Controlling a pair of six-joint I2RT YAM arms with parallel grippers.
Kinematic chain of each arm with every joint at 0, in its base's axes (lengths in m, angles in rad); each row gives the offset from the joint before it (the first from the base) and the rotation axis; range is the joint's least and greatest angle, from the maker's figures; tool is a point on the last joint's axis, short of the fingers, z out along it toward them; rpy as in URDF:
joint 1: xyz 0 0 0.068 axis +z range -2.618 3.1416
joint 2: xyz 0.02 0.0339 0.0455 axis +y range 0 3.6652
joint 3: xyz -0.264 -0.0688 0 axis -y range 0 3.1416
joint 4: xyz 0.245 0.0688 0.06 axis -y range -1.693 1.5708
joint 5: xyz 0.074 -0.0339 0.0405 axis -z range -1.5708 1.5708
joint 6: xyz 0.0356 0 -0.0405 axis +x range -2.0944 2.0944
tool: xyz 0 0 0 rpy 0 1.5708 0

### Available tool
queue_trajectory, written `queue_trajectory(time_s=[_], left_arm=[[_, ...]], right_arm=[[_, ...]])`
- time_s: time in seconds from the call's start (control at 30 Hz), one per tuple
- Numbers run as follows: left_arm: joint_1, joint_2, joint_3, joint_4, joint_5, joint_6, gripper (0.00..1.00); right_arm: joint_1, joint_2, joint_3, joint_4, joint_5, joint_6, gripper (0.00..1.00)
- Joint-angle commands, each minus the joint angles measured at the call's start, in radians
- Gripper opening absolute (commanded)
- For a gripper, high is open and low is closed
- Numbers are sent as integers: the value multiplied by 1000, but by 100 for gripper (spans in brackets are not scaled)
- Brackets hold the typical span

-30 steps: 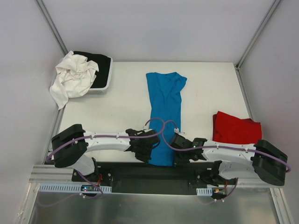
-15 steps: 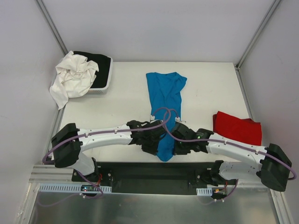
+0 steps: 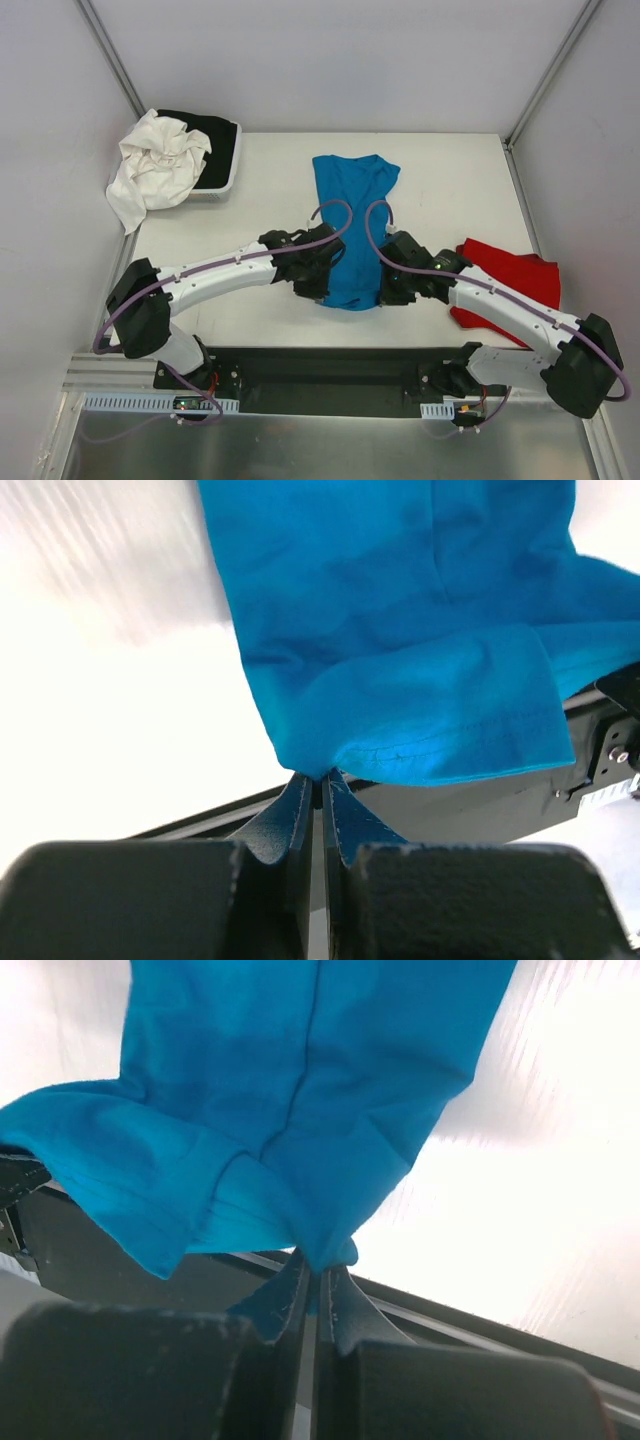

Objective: Fold and stack the t-shirts
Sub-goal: Fold the tshirt

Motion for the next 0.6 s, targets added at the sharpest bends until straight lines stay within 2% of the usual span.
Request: queue_trajectory(time_s=[0.0,0.57], left_arm=[[44,25,72,-48,-16,81,0],[170,134,219,-64,34,175,0]], right_arm=[[-35,36,73,-35,-17,-69,1],[-186,165,182,-28,-113,-177,1]])
